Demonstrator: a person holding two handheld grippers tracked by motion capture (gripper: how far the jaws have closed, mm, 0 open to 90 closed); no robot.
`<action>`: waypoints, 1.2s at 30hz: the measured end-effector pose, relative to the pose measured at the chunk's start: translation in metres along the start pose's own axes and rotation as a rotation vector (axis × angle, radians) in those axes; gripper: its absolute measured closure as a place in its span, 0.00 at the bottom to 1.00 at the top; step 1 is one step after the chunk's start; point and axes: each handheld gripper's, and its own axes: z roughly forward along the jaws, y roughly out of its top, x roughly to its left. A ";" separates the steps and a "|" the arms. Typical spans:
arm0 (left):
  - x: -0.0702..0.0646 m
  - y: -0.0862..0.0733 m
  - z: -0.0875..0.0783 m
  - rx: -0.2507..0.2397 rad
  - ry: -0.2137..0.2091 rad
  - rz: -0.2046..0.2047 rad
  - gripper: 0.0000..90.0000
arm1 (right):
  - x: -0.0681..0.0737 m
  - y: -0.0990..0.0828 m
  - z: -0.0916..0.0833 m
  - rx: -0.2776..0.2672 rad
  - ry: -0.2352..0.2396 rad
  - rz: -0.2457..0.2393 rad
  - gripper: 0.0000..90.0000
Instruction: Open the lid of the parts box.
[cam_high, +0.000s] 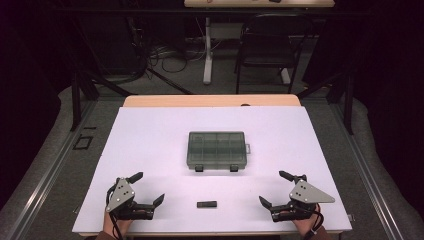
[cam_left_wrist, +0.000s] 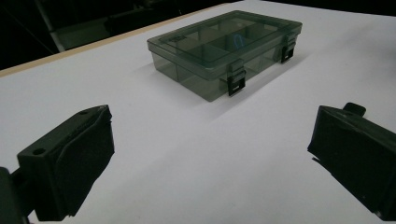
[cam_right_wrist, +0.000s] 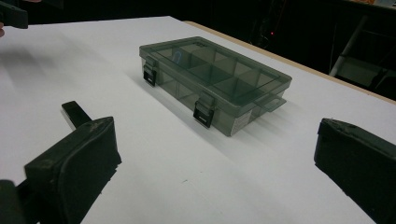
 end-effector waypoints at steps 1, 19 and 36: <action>0.000 0.000 0.000 0.004 -0.002 0.001 0.00 | 0.000 0.000 0.000 0.003 0.001 0.003 0.00; 0.003 0.010 0.014 0.028 -0.017 -0.030 0.00 | 0.001 0.008 0.016 0.051 0.004 0.005 0.00; 0.004 0.028 0.041 0.103 -0.072 -0.023 0.00 | -0.004 0.016 0.046 0.122 0.037 0.019 0.00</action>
